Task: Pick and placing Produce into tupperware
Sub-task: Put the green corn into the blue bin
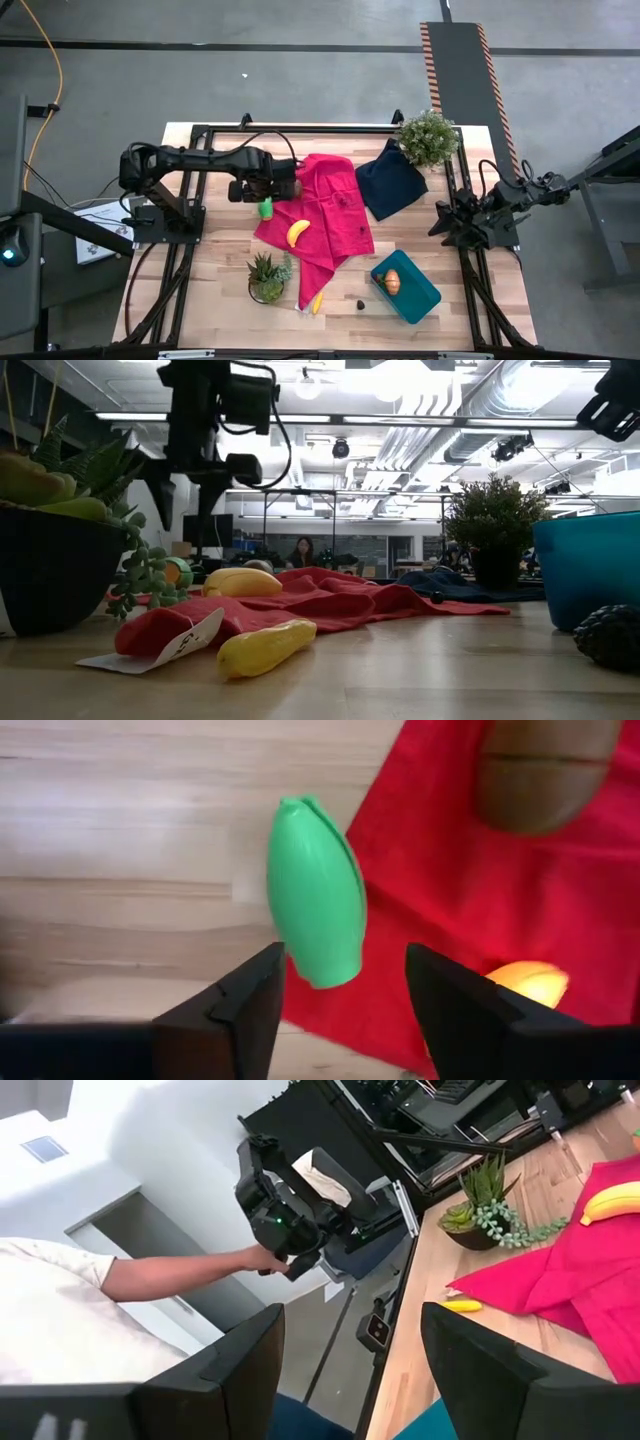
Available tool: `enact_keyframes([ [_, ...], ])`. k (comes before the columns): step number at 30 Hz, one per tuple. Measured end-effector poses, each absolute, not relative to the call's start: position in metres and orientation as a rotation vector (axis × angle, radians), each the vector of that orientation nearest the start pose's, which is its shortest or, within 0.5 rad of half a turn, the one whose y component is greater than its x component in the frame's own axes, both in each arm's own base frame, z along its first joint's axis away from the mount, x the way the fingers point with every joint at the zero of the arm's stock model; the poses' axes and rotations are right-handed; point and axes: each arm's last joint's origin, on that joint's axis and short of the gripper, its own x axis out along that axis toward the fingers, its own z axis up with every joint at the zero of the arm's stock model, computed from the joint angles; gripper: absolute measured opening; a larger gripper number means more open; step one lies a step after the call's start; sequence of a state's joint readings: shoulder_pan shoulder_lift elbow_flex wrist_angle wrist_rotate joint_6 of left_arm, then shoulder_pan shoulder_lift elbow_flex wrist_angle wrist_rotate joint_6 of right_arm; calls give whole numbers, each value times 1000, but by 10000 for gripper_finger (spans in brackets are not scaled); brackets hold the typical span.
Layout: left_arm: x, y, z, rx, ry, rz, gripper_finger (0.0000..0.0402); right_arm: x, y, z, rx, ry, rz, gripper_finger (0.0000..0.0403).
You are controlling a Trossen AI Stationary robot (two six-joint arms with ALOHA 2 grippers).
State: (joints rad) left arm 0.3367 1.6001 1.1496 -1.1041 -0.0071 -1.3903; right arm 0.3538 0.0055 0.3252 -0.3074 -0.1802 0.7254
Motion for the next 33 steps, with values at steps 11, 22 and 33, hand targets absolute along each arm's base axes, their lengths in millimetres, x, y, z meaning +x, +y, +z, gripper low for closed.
enact_keyframes([
  [11, 251, 97, 200, -1399, 1144, 1313, 297, 60, 28, 241, 720, 178, 516, 227],
  [22, 244, 92, 175, -1459, 1146, 1302, 326, 60, 28, 241, 727, 180, 514, 227],
  [33, 242, 92, 159, -1496, 1064, 1312, 326, 60, 28, 241, 735, 183, 514, 227],
])
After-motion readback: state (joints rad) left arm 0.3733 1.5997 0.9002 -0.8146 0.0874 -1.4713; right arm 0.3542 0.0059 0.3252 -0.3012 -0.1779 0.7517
